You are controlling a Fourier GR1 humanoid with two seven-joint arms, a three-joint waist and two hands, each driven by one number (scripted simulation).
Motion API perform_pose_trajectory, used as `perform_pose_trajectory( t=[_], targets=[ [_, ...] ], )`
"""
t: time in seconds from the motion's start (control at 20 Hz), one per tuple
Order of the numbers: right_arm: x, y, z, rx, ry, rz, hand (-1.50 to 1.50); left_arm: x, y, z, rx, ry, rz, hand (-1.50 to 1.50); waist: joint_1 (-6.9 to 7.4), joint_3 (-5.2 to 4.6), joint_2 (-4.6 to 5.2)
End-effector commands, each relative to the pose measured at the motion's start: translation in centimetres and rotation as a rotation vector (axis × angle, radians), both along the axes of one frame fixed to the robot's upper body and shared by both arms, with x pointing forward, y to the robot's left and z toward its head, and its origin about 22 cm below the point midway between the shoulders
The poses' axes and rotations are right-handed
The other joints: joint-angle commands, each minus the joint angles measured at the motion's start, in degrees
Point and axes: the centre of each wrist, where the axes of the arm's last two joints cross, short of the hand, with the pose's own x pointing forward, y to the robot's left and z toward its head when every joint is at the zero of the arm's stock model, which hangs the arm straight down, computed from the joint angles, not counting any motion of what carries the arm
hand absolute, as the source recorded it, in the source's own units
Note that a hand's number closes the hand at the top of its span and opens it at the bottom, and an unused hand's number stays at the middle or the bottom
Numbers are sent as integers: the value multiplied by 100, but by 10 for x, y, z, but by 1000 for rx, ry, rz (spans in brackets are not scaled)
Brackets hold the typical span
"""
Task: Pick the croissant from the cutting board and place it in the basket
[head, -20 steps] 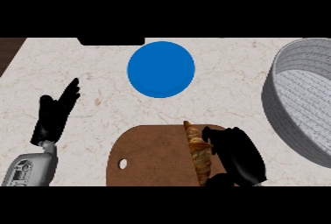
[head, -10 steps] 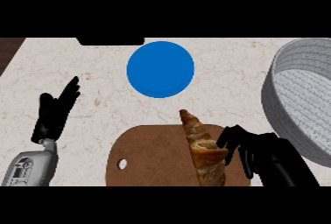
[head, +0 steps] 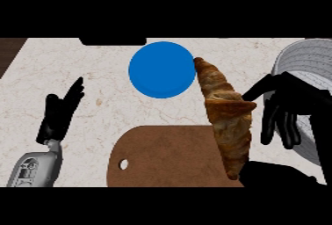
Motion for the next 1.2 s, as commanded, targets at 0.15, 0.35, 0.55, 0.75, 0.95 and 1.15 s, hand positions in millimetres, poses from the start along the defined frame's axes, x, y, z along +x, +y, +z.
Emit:
perform_pose_trajectory(
  t=[0.15, 0.35, 0.55, 0.75, 0.95, 1.15],
  targets=[
    [12, -30, 73, 86, -52, -55, 150, 3, 1, -1, -2, 3, 23, 0, -61, 1, -10],
    [28, -48, 85, -147, -18, -191, 150, -5, 14, 3, 20, -5, 24, 0, -80, -3, -30],
    [54, -77, 103, -306, 26, -310, 150, -8, 1, -4, 5, 6, 2, 0, -38, -1, 14],
    [71, -117, 105, -369, 117, -338, 150, -8, 5, -11, -14, 2, 5, 0, -25, 6, 41],
    [76, -163, 119, -418, 113, -399, 150, 7, -4, -2, -8, 2, 18, 0, 2, 12, 56],
    [87, -208, 94, -406, 121, -408, 150, 4, -13, -2, -13, -9, 0, 0, 35, 16, 58]
  ],
)
